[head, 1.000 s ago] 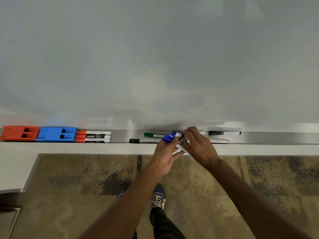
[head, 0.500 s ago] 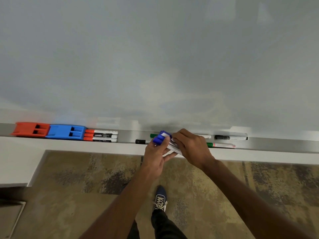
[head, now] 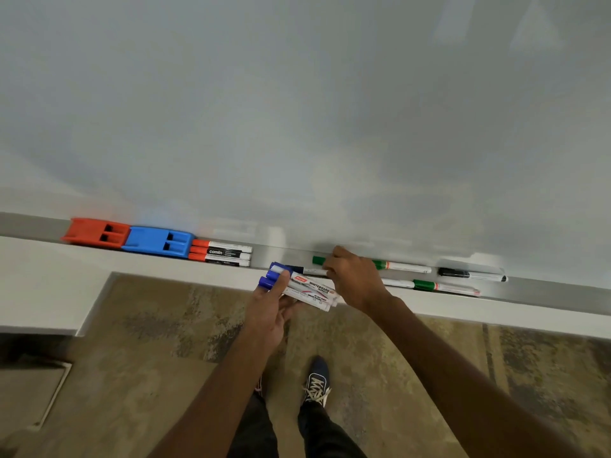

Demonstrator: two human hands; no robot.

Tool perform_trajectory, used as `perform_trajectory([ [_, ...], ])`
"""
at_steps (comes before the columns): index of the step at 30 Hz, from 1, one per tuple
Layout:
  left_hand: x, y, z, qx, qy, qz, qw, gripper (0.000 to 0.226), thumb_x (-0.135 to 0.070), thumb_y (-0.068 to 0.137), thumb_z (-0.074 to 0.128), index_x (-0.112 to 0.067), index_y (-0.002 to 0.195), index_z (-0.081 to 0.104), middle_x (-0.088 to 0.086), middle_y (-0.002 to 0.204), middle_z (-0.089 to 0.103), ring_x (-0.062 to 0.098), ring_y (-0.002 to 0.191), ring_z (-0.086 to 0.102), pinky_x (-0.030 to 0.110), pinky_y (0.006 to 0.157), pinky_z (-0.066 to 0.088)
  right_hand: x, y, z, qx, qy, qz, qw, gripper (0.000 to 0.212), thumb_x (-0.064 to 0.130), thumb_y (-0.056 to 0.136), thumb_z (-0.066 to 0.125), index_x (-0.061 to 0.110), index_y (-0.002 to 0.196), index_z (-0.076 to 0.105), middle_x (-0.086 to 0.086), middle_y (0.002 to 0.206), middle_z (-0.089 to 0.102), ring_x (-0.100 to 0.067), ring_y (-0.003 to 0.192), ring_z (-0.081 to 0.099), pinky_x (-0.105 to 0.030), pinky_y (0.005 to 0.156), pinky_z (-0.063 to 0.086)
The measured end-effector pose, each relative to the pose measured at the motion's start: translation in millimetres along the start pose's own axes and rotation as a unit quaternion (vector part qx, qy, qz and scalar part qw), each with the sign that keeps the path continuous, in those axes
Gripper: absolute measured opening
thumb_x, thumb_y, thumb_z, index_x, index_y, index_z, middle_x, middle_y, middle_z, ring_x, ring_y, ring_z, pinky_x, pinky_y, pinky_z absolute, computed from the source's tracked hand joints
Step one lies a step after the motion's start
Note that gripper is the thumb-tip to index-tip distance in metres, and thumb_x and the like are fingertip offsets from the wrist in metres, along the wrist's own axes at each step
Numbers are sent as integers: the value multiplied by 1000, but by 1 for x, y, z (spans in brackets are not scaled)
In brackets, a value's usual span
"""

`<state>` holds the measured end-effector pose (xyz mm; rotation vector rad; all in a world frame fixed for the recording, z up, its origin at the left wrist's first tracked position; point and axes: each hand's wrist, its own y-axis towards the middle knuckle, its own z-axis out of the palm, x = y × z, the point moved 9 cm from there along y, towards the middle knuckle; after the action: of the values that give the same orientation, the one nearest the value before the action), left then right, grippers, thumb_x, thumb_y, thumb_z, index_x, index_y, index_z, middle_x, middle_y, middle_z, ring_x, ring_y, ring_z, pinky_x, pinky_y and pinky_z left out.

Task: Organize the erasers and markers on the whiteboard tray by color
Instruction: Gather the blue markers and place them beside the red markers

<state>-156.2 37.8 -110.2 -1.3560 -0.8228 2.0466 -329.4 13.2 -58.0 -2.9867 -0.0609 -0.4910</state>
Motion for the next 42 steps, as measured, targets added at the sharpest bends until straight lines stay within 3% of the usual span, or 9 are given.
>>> perform_trajectory([
  [4, -6, -4, -17, -8, -32, -7, 999, 40, -17, 89, 67, 1, 124, 55, 24, 112, 70, 33, 92, 73, 34, 63, 60, 1, 9, 13, 47, -47, -11, 998, 10, 16, 90, 63, 16, 99, 68, -1, 103, 57, -25, 76, 63, -33, 62, 45],
  [13, -6, -8, -27, -10, -46, -13, 999, 40, -14, 90, 66, 3, 124, 54, 23, 107, 72, 34, 92, 73, 37, 65, 62, -4, 14, 16, 51, -36, 13, 998, 6, 12, 88, 63, 15, 93, 64, -2, 103, 58, -29, 79, 62, -32, 64, 38],
  [17, -4, -8, -26, -10, -50, -19, 999, 40, -14, 91, 65, 3, 124, 53, 23, 109, 71, 34, 92, 73, 37, 65, 62, -1, 4, 6, 6, -68, -7, 998, 11, 9, 87, 62, 11, 98, 63, -6, 107, 56, -30, 66, 61, -32, 55, 35],
  [22, 0, -6, -25, -12, -46, -27, 999, 40, -16, 91, 64, 3, 125, 53, 24, 113, 69, 36, 99, 69, 40, 75, 58, -21, -22, -26, -120, -98, 19, 988, 9, -3, 80, 65, 4, 86, 65, -13, 95, 61, -34, 45, 53, -34, 38, 44],
  [28, 6, -8, -20, -11, -48, -32, 998, 36, -15, 90, 64, 1, 122, 55, 25, 114, 68, 37, 102, 68, 44, 82, 56, -39, -37, -27, -148, -135, 51, 978, 20, -13, 72, 67, 0, 87, 64, -18, 98, 62, -31, 43, 56, -31, 36, 43],
  [35, 2, -6, -19, -15, -55, -26, 998, 27, -17, 90, 66, -4, 113, 59, 21, 109, 71, 33, 93, 72, 39, 71, 60, -44, -42, -24, -159, -122, 95, 975, 16, -10, 78, 66, 0, 90, 64, -16, 99, 61, -31, 49, 59, -36, 38, 49],
  [37, 1, -3, -20, -27, -63, -23, 997, 35, -17, 89, 67, -3, 120, 57, 22, 109, 71, 34, 95, 71, 40, 73, 59, -45, -46, -28, -197, -45, 131, 971, 13, 0, 85, 67, 3, 98, 67, -13, 101, 62, -30, 58, 62, -38, 45, 53],
  [39, -2, 0, -20, -38, -75, -21, 996, 40, -16, 88, 68, -3, 124, 55, 22, 110, 70, 35, 97, 70, 41, 74, 58, -47, -50, -26, -215, 118, 192, 950, 15, 14, 89, 66, 9, 104, 70, -6, 100, 65, -24, 71, 65, -37, 59, 56],
  [42, -5, 4, -18, -44, -98, -16, 994, 44, -17, 88, 68, -3, 127, 54, 23, 114, 69, 35, 98, 69, 38, 68, 61, -32, -49, 7, -122, 439, 273, 848, 20, 27, 87, 71, 16, 104, 72, -2, 92, 73, -17, 77, 70, -33, 65, 60],
])
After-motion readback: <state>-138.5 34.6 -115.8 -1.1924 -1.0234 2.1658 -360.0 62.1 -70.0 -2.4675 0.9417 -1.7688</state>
